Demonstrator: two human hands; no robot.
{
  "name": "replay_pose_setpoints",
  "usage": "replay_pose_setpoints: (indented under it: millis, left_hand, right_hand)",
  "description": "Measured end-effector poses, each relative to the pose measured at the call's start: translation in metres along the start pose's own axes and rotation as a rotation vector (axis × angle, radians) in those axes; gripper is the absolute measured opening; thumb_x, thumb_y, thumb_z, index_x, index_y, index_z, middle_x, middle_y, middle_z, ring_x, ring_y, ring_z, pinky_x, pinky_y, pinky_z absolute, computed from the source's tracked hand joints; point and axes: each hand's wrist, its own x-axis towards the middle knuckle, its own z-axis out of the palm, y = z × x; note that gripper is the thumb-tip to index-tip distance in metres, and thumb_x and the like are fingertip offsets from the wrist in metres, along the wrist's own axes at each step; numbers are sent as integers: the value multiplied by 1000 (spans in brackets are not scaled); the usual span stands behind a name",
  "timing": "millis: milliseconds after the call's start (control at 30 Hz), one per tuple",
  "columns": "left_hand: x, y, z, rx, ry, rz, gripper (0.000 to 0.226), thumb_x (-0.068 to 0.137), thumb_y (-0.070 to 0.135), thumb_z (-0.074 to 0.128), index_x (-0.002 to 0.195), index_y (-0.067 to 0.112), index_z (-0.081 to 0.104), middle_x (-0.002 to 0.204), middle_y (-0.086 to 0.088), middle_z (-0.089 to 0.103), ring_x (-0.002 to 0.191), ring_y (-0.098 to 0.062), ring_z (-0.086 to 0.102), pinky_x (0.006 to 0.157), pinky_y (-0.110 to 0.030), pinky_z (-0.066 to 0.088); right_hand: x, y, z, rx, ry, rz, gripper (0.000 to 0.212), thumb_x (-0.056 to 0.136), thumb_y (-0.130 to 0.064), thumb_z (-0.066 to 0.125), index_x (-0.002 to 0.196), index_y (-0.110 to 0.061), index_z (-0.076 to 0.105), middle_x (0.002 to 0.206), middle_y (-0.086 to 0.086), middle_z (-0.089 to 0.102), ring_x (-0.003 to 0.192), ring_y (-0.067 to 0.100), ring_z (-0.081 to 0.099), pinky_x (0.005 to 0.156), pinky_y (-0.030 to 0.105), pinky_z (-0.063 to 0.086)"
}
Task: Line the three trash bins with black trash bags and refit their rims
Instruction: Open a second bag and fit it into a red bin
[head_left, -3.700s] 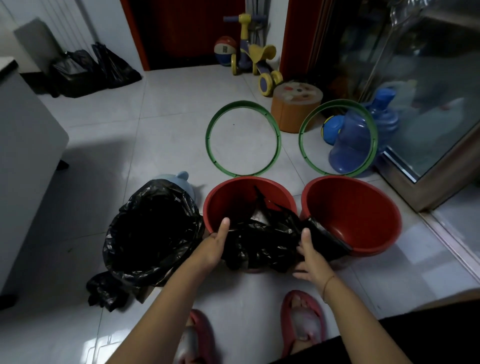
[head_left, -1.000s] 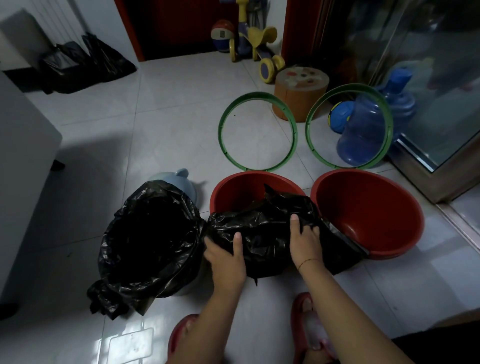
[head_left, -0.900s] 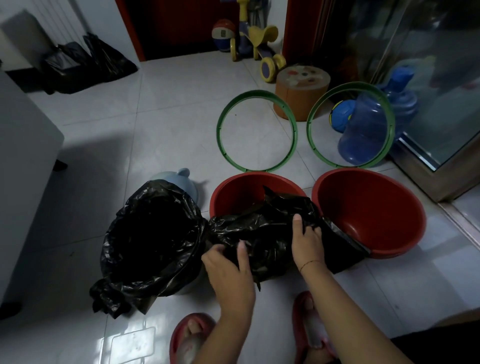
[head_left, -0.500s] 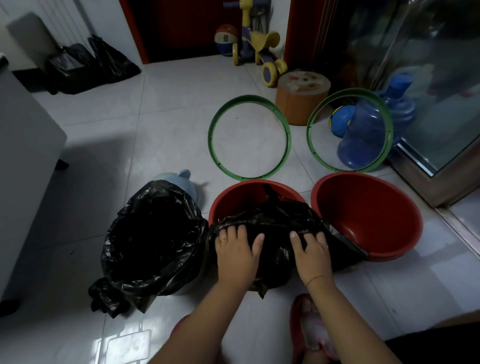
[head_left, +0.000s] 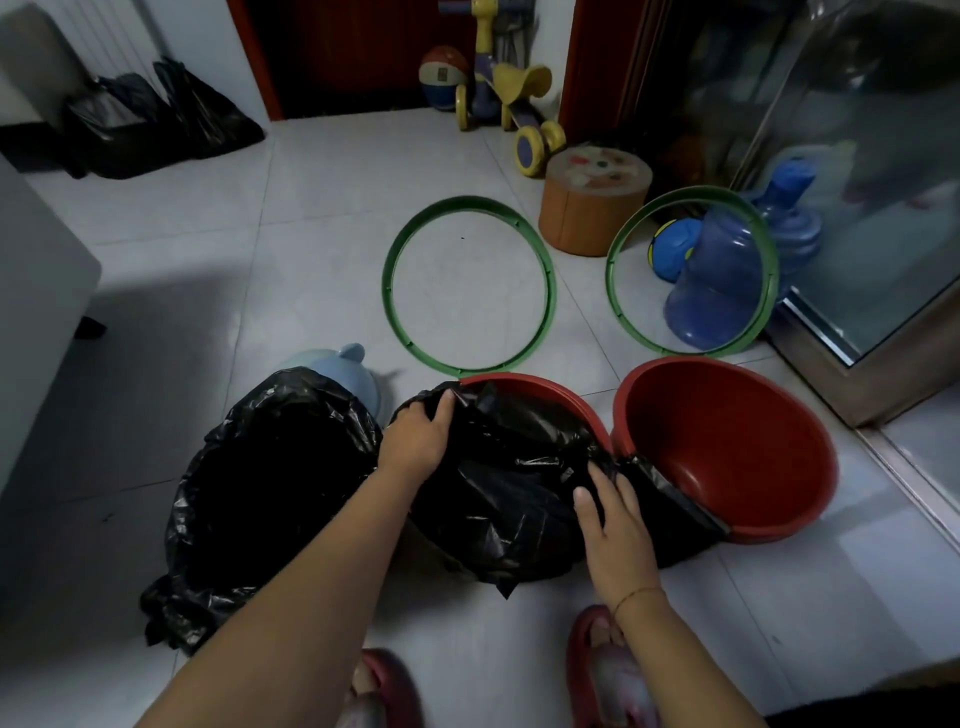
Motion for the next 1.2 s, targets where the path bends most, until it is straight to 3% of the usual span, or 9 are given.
replay_pose_setpoints:
  millis: [167,333,567,700,800,900,1033,1100,1200]
  left_hand:
    - [-6,-8,11,22,146,45,74,89,67,22,115,9,60,114,-10,63,104,-29,59,87,-42,48]
    - [-8,-9,15,136,192,119,66,92,60,28,107,5,62,108,-12,63,103,-30,58,87,-43,47]
    - [-3,-19,13,217,202,244,53,94,51,39,99,4,62,100,-14,65,101,-30,58,90,-40,43]
    - [4,-26,10,161,147,244,58,88,62,39,95,7,58,96,-9,61,99,-27,56,88,-40,43]
    - [7,-26,7,-5,60,246,60,86,67,39,112,15,55,110,-3,62,106,-22,56,88,-37,44]
    - [13,-20,5,-93,-38,190,60,86,67,40,126,24,46,125,1,59,112,-21,56,88,-33,42]
    - [27,-13,3,-60,-147,160,62,86,69,36,133,29,46,129,-1,59,115,-20,55,95,-34,42]
    - [34,-12,2,-75,-198,117,66,84,74,33,131,31,48,129,-2,59,118,-22,54,99,-36,40]
    - [44,-10,0,-145,-268,46,80,77,83,26,130,29,53,134,-2,57,124,-22,50,105,-39,37]
  right_hand:
    - [8,-11,1,75,41,22,65,88,-59,25,148,-33,25,158,4,14,145,21,18,113,38,24]
    - [33,-19,1,-11,50,19,68,92,-56,30,151,-28,13,158,6,13,145,25,17,115,43,23]
    - [89,-47,-6,-253,16,105,68,95,-58,24,147,-14,29,147,16,34,134,35,35,107,44,32]
    - [116,-61,1,-351,30,130,73,92,-63,20,135,-9,46,134,16,50,121,35,49,96,42,41]
    - [133,-69,6,-400,20,189,79,90,-67,15,126,-7,52,126,16,56,111,34,55,85,40,44]
    - [146,-76,11,-459,-21,210,83,89,-69,10,125,-8,53,123,16,58,110,33,56,87,41,46]
    - [162,-82,15,-480,-84,158,86,89,-68,3,95,-8,65,91,11,63,80,27,57,65,33,40]
    - [169,-83,13,-473,-134,120,86,89,-67,1,83,-9,64,88,11,64,77,25,56,65,33,40]
    - [179,-85,10,-464,-222,120,86,89,-68,0,80,-8,61,82,9,59,80,26,56,70,33,40]
